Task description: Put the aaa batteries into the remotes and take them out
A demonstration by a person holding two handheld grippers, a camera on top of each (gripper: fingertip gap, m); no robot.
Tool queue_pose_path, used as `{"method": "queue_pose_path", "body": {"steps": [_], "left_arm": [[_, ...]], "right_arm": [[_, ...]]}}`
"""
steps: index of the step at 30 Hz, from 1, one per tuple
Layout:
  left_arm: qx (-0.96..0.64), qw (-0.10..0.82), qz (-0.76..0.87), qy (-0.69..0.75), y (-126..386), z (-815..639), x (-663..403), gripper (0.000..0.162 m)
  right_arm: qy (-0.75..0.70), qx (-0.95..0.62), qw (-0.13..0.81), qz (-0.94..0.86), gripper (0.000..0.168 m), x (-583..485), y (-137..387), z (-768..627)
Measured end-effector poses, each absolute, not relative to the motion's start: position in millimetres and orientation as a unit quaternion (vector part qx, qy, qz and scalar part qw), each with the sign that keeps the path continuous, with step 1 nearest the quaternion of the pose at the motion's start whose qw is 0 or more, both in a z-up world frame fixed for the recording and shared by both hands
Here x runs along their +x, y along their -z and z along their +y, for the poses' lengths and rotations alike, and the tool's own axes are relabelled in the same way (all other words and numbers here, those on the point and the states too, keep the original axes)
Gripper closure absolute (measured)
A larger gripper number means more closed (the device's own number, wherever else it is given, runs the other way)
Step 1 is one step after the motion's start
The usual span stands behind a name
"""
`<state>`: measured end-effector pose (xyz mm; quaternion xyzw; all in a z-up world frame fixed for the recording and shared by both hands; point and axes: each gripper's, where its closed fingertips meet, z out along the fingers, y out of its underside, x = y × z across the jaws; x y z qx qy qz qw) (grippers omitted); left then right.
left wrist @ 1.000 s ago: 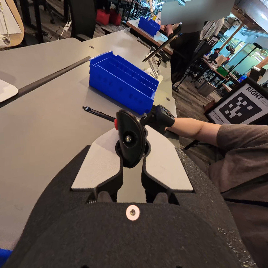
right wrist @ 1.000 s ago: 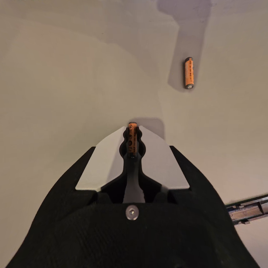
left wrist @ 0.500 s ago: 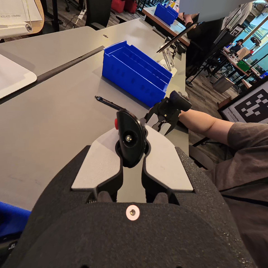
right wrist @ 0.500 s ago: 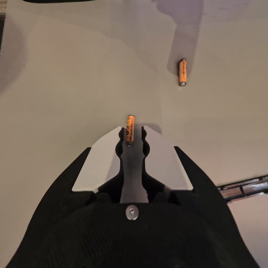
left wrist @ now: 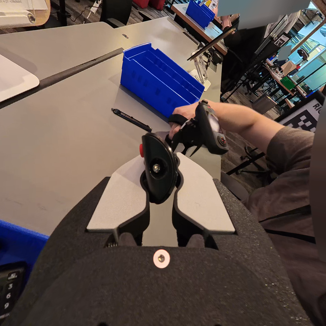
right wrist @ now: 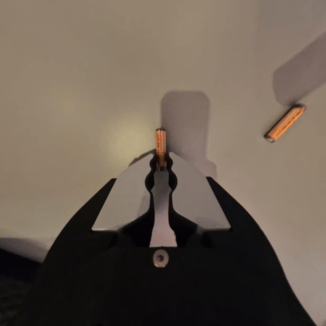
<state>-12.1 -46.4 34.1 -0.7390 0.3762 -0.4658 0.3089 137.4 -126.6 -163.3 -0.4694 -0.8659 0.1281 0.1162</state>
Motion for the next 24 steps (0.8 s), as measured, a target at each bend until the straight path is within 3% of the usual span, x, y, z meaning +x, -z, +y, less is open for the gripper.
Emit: {"method": "queue_pose_path", "body": {"steps": [8,14,17,19,22,24], "left_arm": [[-0.759,0.3,0.381,0.434,-34.5,-51.1,-26.5,0.137],[-0.754,0.304,0.388,0.435,-38.3,-52.0,-25.7,0.137],[-0.748,0.309,0.393,0.437,-43.1,-51.4,-24.7,0.137],[-0.744,0.325,0.395,0.431,-49.3,-48.9,-25.2,0.137],[-0.741,0.362,0.387,0.412,-60.8,-38.4,-25.0,0.137],[-0.741,0.379,0.381,0.403,-69.2,-30.1,-21.0,0.137]], "right_arm": [[-0.023,-0.248,0.079,-0.965,0.156,134.0,162.9,-117.1],[-0.007,-0.265,0.124,-0.956,0.146,122.8,158.0,-101.3],[-0.018,-0.357,0.173,-0.918,0.146,121.2,133.7,-96.4],[-0.047,-0.506,0.221,-0.832,0.151,116.0,112.3,-88.1],[-0.12,-0.775,0.233,-0.575,0.144,119.5,99.0,-76.2],[-0.239,-0.851,0.228,-0.408,0.139,107.7,91.0,-87.1]]}}
